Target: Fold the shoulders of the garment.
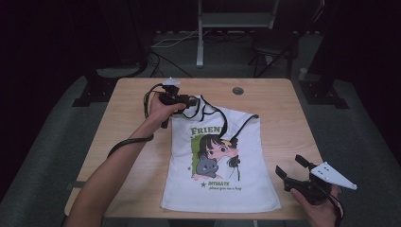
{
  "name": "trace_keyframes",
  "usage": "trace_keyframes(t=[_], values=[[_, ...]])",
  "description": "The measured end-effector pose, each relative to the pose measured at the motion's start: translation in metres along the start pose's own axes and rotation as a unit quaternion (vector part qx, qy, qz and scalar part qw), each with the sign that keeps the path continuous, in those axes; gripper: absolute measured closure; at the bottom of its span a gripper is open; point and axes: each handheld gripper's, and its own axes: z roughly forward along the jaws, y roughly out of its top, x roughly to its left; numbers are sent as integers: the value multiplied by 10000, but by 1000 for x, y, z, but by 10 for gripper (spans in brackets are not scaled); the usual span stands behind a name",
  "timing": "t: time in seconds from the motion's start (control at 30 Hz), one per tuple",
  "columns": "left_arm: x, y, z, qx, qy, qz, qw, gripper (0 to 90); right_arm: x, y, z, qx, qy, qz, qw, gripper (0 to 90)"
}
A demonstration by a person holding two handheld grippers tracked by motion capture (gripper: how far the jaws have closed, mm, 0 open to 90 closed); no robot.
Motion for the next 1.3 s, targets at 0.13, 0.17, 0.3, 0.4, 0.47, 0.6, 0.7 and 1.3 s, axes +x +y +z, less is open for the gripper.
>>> trace_keyframes(t=[0.13, 0.17, 0.3, 0.4, 0.47, 0.6, 0.7, 1.3], values=[[-2, 14, 18, 79, 228, 584, 9980, 411, 0, 0, 0, -4, 6, -16, 10000, 136], [-3, 16, 21, 151, 284, 664, 9973, 403, 0, 0, 0, 0, 10, -15, 10000, 136], [-3, 22, 36, 467, 414, 1137, 9915, 391, 0, 0, 0, -6, 13, -23, 10000, 136], [-3, 20, 43, 555, 333, 1082, 9920, 394, 0, 0, 0, -5, 15, -18, 10000, 136], [-2, 17, 46, 672, 267, 1204, 9901, 478, 0, 0, 0, -8, 15, -15, 10000, 136], [-1, 12, 49, 843, 155, 1365, 9869, 759, 0, 0, 0, -4, 18, -15, 10000, 136], [0, 11, 48, 864, 114, 1420, 9860, 847, 0, 0, 0, -8, 9, -16, 10000, 136], [-23, 54, -44, -440, -458, 1744, 9826, 841, 0, 0, 0, -15, 13, -5, 10000, 136]])
